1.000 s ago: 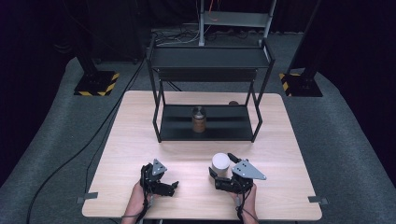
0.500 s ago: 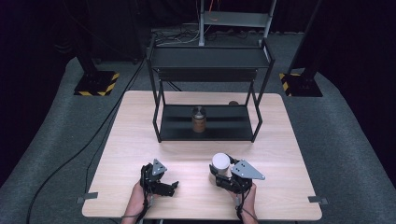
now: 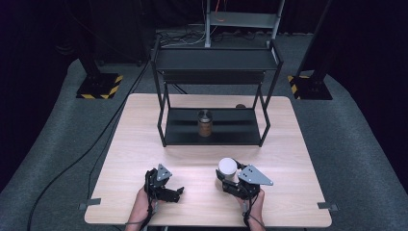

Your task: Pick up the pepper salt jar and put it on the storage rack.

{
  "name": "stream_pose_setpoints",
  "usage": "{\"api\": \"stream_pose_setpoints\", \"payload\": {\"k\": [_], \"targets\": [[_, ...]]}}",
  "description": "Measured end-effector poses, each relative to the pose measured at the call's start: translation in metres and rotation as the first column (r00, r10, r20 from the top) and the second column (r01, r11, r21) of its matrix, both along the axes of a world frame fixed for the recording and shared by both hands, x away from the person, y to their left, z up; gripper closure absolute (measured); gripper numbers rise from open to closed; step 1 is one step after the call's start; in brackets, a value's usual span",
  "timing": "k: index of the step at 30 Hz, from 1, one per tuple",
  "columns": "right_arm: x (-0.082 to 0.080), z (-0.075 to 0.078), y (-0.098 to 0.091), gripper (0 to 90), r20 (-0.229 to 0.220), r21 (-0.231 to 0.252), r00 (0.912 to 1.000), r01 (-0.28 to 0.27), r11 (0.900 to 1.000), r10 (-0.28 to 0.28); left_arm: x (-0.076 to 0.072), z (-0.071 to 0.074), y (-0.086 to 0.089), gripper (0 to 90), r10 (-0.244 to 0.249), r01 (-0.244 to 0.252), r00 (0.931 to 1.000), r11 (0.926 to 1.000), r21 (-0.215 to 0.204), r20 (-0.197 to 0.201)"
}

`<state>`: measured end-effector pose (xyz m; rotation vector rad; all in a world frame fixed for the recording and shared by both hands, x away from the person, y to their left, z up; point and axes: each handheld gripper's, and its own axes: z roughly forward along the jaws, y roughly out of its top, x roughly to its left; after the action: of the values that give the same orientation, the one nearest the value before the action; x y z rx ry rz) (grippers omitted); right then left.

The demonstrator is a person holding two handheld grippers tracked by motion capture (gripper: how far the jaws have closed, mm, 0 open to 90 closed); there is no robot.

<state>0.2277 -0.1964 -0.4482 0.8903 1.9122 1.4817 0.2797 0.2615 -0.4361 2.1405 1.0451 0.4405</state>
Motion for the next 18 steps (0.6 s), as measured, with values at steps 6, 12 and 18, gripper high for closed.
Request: {"api": "stream_pose_setpoints", "payload": {"k": [6,12,18], "targets": [[-0.0007,0.0004,0.0003,33.2,-0.002,0.002,1.0000,0.000,1.0000,0.000,0.0000,0.0000,0.0000,0.0,0.000,0.000,1.0000,1.0000,0.000,0.000],[-0.0017,0.0011,0.0002,33.2,0.002,0.012,1.0000,0.007,0.9999,-0.007,0.0000,0.0000,0.0000,0.0,0.000,0.000,1.0000,1.0000,0.000,0.000],[-0.0011,0.0062,-0.0004,33.2,0.007,0.011,0.9998,0.019,0.9997,-0.019,0.0000,0.0000,0.0000,0.1,0.000,0.000,1.0000,1.0000,0.000,0.000]]}}
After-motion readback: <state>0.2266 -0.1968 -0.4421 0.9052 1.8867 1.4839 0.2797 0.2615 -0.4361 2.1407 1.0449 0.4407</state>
